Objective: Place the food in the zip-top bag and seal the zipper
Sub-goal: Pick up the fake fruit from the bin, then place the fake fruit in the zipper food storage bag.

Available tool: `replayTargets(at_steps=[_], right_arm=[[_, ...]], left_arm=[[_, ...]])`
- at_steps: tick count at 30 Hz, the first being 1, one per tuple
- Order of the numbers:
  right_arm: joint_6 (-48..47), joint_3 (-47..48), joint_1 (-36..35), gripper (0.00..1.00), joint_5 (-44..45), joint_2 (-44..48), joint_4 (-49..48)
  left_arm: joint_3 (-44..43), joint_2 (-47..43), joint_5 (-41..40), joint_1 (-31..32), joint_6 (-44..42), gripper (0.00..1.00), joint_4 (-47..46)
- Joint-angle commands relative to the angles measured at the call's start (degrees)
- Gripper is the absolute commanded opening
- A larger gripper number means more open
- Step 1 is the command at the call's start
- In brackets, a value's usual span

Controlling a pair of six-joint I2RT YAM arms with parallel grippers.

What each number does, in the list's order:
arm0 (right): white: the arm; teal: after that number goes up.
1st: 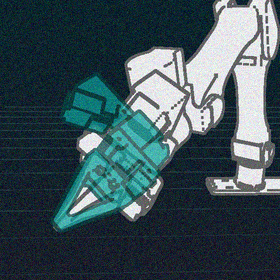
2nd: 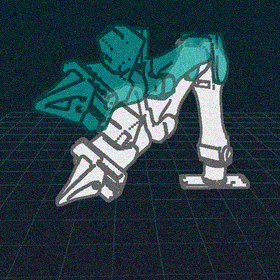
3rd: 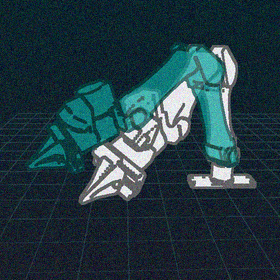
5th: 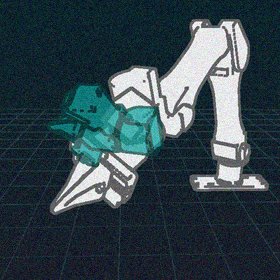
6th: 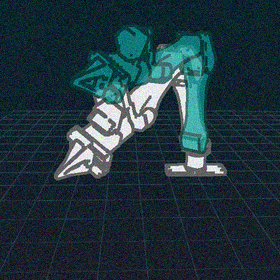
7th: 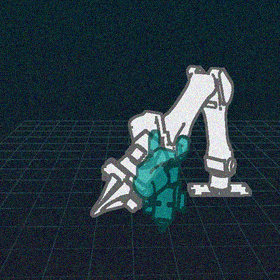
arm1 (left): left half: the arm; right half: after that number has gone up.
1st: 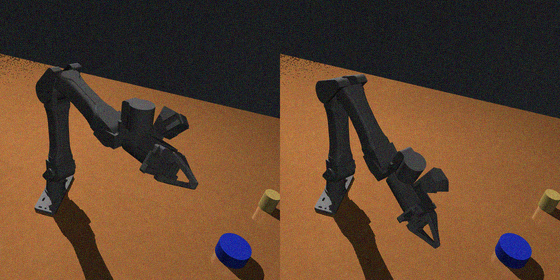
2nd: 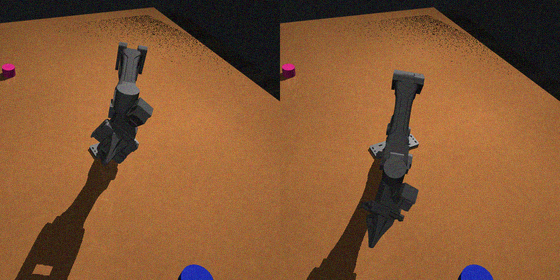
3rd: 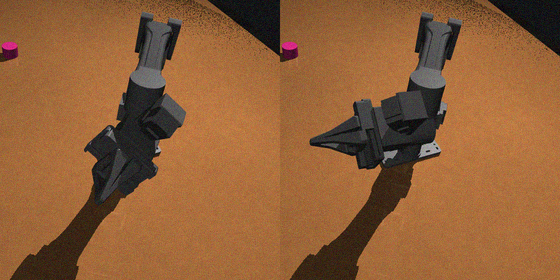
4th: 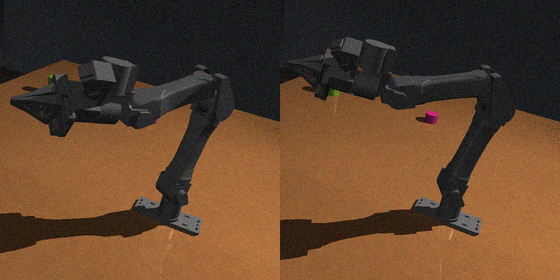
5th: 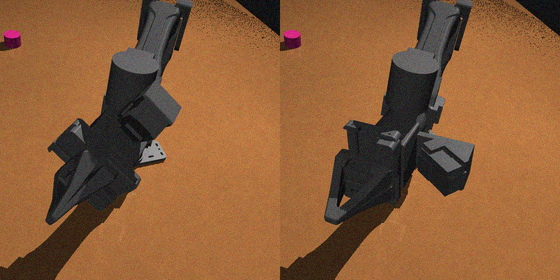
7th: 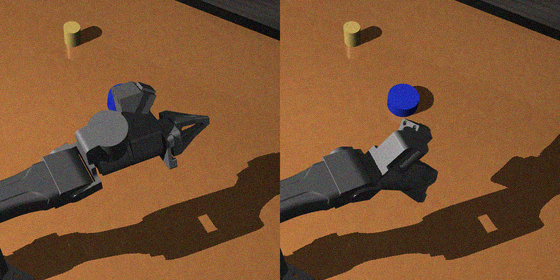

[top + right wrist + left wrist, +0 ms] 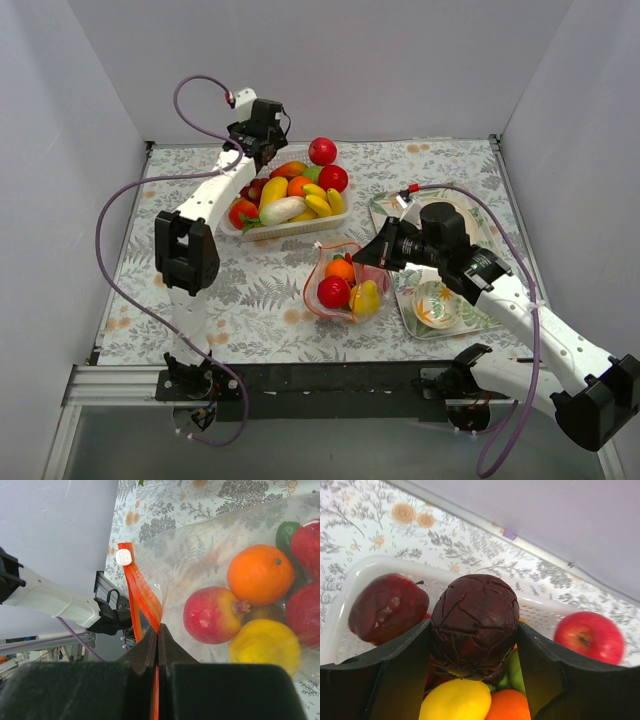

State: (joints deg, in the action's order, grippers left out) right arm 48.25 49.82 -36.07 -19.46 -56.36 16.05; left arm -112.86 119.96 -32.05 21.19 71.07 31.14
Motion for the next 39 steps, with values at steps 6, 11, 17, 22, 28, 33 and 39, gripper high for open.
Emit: replayTargets(at_steps=[6,11,17,22,28,33,39], right_arm=[[-0.35,2.82,-0.22,0.01,2.06,-2.17,-2.43],[-0.44,4.67,-0.22,0.01,3.2,-3.32,-2.17],[-0.87,7.3,-0.22,0.01,5.05,-4.99,-0.76],[-0.96,9.15,-0.22,0.01,6.45,-6.22,0.64],[-0.96,10.73,-0.31,0.01,7.77,-7.27,1.35],[-0.88,11.09,-0.22,0.01,8.21,-7.54,1.79],[-0.79,11.96,-0.31,0.01,8.65,-7.45,2.58]], left_arm=[[8.16,-18.61,10.85,2.18,-1.46,0.33,3.93],[22.75,-31.52,16.92,7.27,0.73,0.33,2.79],[34.71,-45.77,25.09,13.95,5.04,0.33,2.26],[40.6,-54.11,30.9,16.42,7.41,0.33,2.96],[44.56,-56.94,36.71,20.64,6.98,0.33,3.93],[47.11,-57.65,36.62,23.54,7.59,0.33,3.5],[48.52,-55.8,36.45,26.62,7.94,0.42,1.74]])
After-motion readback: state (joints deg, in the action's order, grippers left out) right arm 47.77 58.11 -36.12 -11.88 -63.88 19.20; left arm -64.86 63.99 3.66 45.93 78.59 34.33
